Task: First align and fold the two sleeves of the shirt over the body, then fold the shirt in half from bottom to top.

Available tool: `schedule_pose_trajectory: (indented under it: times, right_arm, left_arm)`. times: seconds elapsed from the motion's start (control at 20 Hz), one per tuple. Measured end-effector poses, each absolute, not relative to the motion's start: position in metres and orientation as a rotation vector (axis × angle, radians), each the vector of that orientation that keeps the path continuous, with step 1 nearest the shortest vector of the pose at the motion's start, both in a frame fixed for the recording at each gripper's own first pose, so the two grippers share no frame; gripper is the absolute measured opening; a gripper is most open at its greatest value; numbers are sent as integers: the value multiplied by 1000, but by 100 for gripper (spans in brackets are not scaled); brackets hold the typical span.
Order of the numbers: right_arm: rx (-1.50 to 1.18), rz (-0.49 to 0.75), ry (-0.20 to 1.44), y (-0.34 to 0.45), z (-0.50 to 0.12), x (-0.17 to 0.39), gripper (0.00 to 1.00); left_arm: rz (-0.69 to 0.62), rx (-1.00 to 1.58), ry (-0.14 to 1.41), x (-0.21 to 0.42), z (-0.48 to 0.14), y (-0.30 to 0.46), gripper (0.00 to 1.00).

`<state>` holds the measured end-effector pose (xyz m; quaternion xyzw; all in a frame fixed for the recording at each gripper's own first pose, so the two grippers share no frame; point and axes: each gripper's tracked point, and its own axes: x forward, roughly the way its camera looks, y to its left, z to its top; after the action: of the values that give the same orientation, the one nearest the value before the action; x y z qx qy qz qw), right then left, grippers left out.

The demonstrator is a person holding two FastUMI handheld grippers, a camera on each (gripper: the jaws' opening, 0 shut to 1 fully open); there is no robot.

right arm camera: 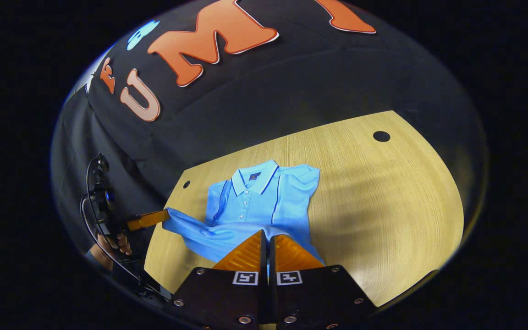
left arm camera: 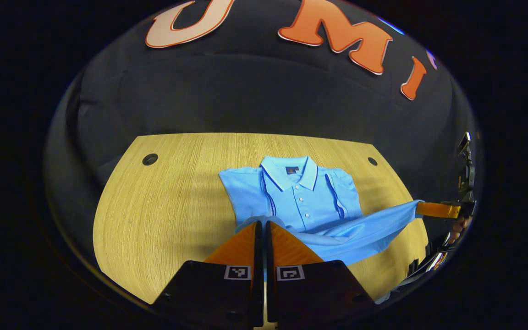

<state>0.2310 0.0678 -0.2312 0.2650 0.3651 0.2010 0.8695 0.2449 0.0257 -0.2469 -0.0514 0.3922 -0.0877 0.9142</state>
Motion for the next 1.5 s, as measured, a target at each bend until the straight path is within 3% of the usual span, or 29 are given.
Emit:
schedule_pose_trajectory:
  times: [0.55, 0.9, 1.0, 1.05, 1.2, 1.25, 1.3, 1.35, 1.45, 1.5]
  right_arm:
    - [582, 360, 774, 82, -269, 364, 1]
    - [674, 273, 793, 79, -308, 418, 1]
    - [733, 251, 793, 82, -312, 430, 2]
    - [757, 237, 813, 80, -312, 428, 8]
    - [714, 214, 834, 69, -318, 419, 36]
    - [673, 217, 820, 66, -316, 415, 45]
    - [639, 226, 805, 63, -307, 410, 54]
    - [611, 236, 790, 60, -298, 405, 80]
    - [557, 241, 743, 53, -278, 394, 94]
    - [537, 242, 721, 53, -270, 388, 97]
  left_arm:
    - [-170, -19, 795, 375, -298, 53, 7]
    - [-110, -141, 762, 422, -327, 65, 6]
    - [-81, -119, 765, 424, -335, 71, 11]
    - [-63, -121, 760, 430, -337, 73, 10]
    - [-19, -159, 752, 425, -329, 79, 25]
    - [-18, -177, 750, 421, -325, 78, 46]
    - [-10, -193, 748, 416, -319, 79, 53]
    - [-1, -205, 745, 412, -314, 79, 65]
    - [16, -219, 726, 403, -296, 83, 90]
    - [26, -219, 713, 398, -283, 84, 95]
